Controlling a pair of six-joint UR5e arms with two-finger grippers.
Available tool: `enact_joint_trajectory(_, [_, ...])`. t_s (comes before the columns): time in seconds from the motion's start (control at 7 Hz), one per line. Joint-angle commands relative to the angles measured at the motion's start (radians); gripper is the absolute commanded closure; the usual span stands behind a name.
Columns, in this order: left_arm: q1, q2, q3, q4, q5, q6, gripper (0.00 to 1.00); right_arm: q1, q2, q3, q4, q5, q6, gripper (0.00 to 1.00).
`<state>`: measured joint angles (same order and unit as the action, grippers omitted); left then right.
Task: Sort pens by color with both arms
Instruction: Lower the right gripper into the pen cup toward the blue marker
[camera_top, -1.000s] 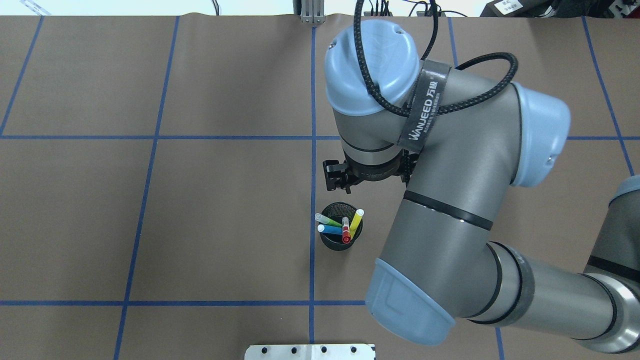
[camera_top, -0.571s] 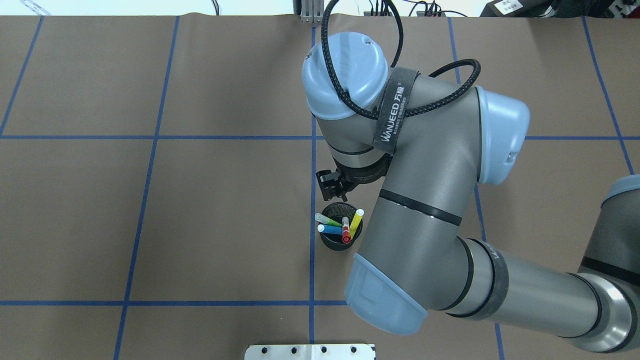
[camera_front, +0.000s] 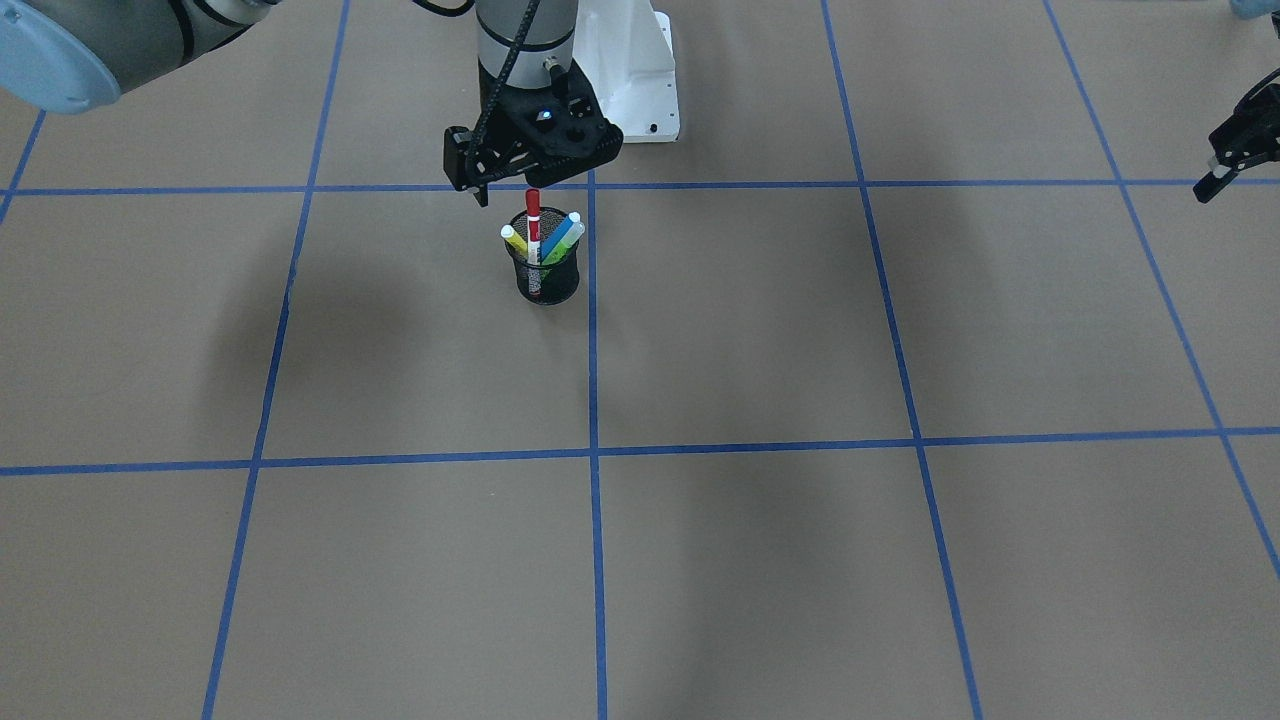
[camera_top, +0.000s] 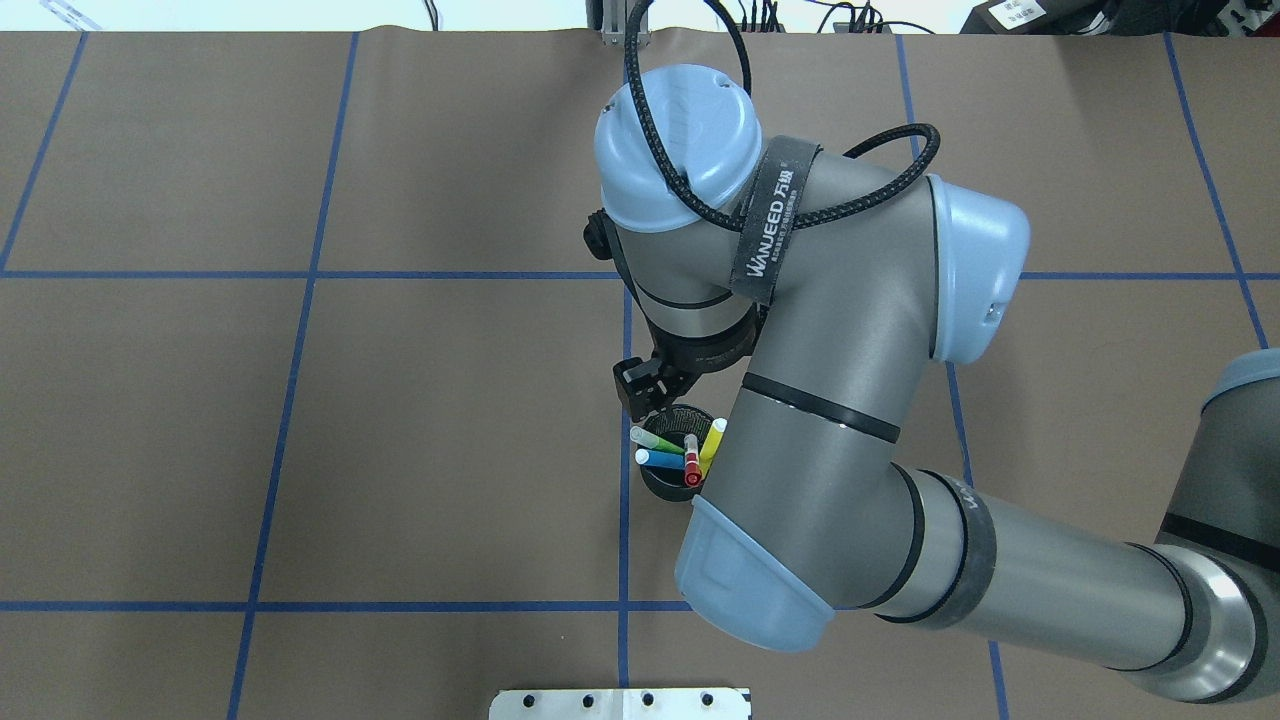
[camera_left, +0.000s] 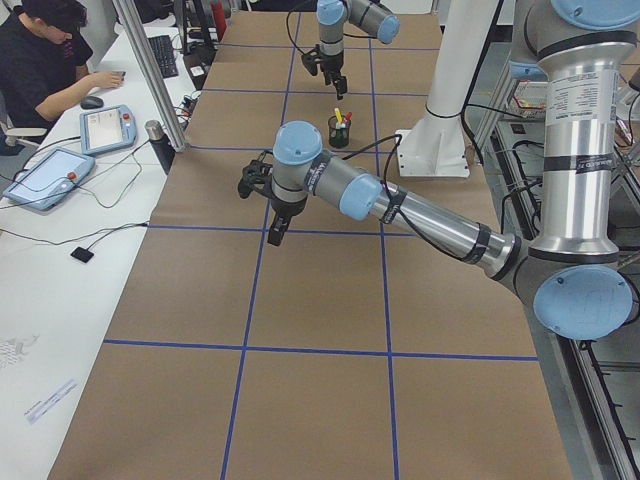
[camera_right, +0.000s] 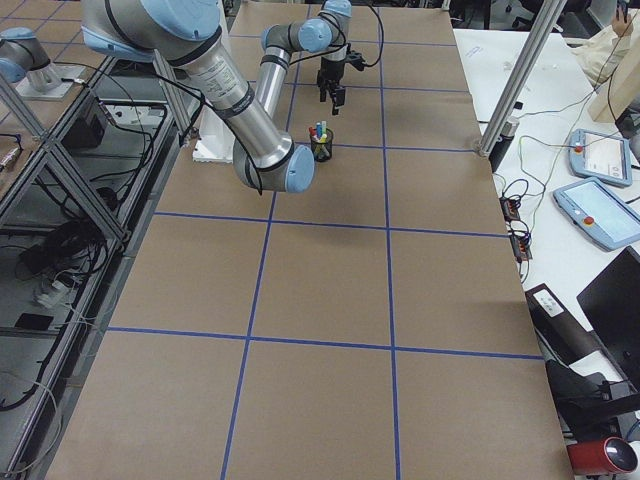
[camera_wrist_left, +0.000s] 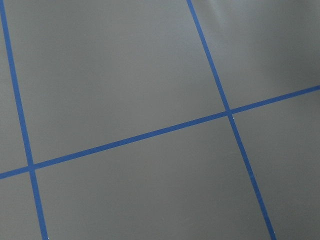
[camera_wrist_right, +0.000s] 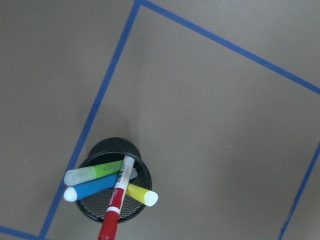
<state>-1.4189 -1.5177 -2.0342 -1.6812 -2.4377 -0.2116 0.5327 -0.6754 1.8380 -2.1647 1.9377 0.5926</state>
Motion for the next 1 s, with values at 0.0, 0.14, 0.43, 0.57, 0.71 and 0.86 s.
enact_joint_trajectory(0.0, [0.000, 0.002, 0.000, 0.000, 0.000, 0.000, 0.00, 0.001, 0.003, -0.110, 0.164, 0.020, -0.002, 0.03])
enact_joint_trajectory(0.14, [0.000, 0.002, 0.002, 0.000, -0.001, 0.000, 0.00, 0.001, 0.005, -0.130, 0.183, 0.017, 0.004, 0.03])
enact_joint_trajectory(0.43, [0.000, -0.001, 0.012, 0.000, 0.000, 0.000, 0.00, 0.000, -0.004, -0.125, 0.177, 0.020, 0.024, 0.02])
enact_joint_trajectory(0.57, [0.000, -0.002, 0.012, 0.000, -0.001, 0.000, 0.00, -0.016, -0.013, -0.118, 0.177, 0.020, 0.035, 0.02])
enact_joint_trajectory(0.71, [0.000, -0.003, 0.012, 0.000, 0.000, 0.000, 0.00, -0.039, -0.021, -0.118, 0.178, 0.018, 0.059, 0.02])
enact_joint_trajectory(0.86, [0.000, -0.004, 0.012, 0.002, 0.000, 0.000, 0.00, -0.058, -0.024, -0.117, 0.181, 0.018, 0.061, 0.02])
